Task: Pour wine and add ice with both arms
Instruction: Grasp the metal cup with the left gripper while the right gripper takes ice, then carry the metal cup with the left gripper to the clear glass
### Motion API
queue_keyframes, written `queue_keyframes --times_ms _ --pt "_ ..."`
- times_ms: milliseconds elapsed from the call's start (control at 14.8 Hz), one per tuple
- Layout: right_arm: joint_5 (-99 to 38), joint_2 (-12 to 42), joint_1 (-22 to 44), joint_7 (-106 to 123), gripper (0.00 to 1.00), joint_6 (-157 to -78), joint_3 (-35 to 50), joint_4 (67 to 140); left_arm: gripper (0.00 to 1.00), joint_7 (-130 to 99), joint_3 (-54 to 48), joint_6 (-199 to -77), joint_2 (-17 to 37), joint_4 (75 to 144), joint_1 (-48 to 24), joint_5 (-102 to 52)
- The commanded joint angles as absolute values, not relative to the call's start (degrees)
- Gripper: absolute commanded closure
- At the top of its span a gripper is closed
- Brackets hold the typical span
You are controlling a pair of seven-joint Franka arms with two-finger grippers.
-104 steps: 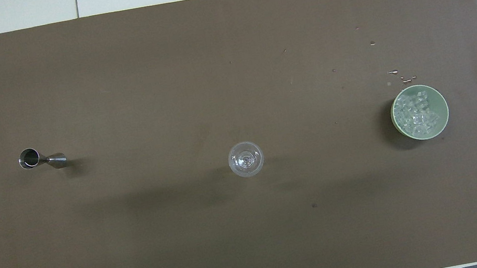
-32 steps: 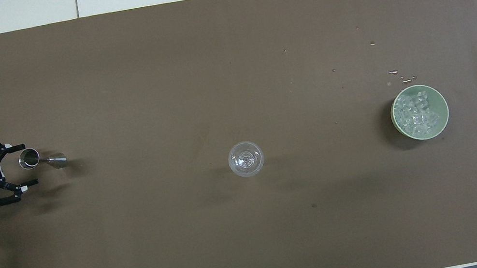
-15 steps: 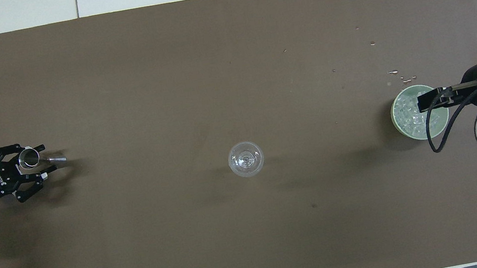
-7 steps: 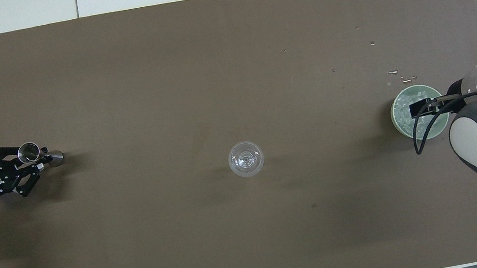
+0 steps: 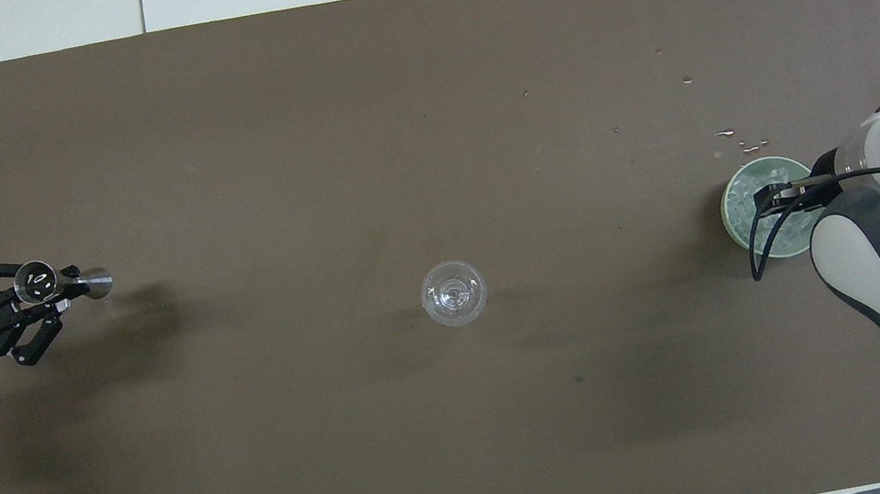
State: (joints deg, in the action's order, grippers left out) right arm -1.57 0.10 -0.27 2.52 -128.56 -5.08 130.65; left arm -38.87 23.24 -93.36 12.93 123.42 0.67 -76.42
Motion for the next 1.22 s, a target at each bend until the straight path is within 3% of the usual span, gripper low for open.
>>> queue_keyframes --times_ms 0,676,1149 --pt "-2.46 -0.79 -1.14 4.22 0.4 -129.46 -4.75 132.45 1.0 -39.46 23.99 -94.83 4.24 129.72 -4.11 -74.45" --pt "-2.46 1.05 -1.32 4.48 0.44 -132.8 -4.75 133.68 1.0 -55.09 21.72 -107.91 -6.94 131.4 -23.54 -71.37" --pt "-2.46 0.7 -1.32 4.57 0.51 -133.15 -4.75 134.82 1.0 -67.76 4.23 -124.35 -8.88 131.13 -24.79 -71.37"
